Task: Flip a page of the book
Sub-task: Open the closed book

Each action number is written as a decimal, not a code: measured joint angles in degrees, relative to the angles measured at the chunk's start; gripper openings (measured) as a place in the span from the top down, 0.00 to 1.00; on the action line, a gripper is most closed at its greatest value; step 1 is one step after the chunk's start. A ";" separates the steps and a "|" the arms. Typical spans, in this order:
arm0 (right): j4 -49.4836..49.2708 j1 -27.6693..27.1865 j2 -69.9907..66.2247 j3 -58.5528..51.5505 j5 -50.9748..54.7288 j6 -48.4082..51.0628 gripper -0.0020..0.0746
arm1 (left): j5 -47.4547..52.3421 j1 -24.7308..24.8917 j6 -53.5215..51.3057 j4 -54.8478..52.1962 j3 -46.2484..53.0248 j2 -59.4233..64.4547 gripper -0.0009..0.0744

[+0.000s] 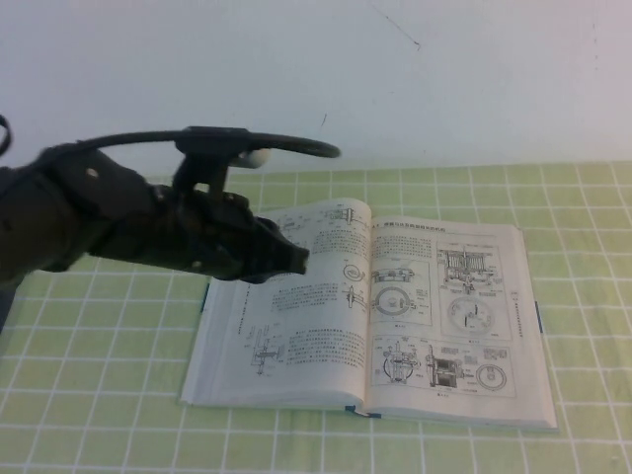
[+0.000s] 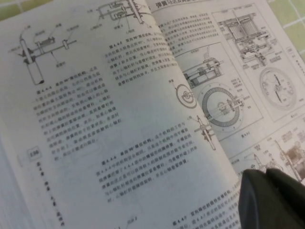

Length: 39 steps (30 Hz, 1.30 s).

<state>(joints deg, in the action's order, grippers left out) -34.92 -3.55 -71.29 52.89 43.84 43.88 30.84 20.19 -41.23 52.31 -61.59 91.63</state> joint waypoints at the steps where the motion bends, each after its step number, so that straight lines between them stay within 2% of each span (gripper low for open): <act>1: -0.64 0.00 -2.22 0.16 0.00 0.93 0.98 | -1.56 1.17 -0.23 0.12 -0.33 1.19 0.99; 7: -1.78 3.29 -12.08 0.42 -3.83 3.09 0.98 | -8.88 6.03 -1.02 1.07 -0.52 5.28 0.99; 11: -2.27 7.42 -19.70 2.28 -6.41 3.18 0.94 | -10.99 6.61 -1.11 1.64 -0.72 7.96 0.99; 18: -3.50 10.11 -30.35 6.11 -8.16 3.18 0.61 | -14.79 6.61 -2.40 1.85 -0.72 12.60 0.99; 21: -3.79 10.11 -33.91 7.03 -8.70 3.18 0.54 | -15.94 6.61 -2.63 1.98 -0.86 13.88 0.99; 28: -6.60 10.11 -38.94 8.42 -9.24 3.18 0.52 | -16.07 6.61 -2.84 2.08 -0.90 15.37 0.99; 39: -11.15 10.11 -39.58 8.69 -9.36 3.33 0.52 | -16.07 6.61 -2.84 2.08 -0.99 15.37 0.99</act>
<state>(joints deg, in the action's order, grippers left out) -46.07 6.56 -110.86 61.58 34.49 47.21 14.76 26.80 -44.07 54.39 -62.59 107.00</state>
